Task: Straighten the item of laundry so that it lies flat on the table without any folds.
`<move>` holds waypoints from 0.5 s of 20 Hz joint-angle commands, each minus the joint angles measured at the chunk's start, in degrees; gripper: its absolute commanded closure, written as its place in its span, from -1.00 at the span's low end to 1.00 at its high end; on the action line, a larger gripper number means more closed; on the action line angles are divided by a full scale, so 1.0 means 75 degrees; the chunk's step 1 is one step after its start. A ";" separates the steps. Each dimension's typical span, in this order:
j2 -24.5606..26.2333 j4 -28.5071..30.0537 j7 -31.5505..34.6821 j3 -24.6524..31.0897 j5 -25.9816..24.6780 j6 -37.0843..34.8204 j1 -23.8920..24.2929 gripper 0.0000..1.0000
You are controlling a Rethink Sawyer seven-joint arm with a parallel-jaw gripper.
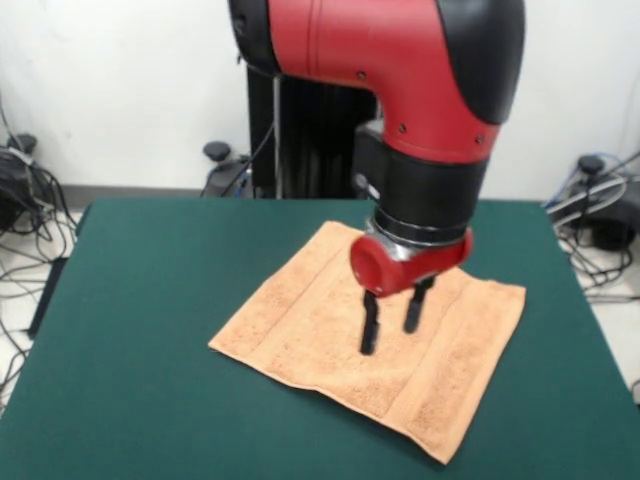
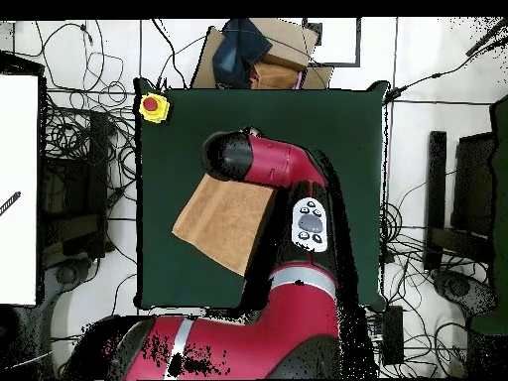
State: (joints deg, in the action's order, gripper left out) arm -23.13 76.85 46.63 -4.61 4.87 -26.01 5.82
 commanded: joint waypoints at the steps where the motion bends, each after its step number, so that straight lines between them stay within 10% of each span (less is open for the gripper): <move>1: 0.0298 0.0843 0.2536 -0.1085 -0.0390 -0.0312 -0.0504 -1.00; 10: 0.1616 -0.0144 0.3532 -0.3003 0.0075 -0.0918 -0.1581 -1.00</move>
State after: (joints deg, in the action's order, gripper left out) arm -17.62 75.83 50.03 -20.82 4.89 -26.31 -3.44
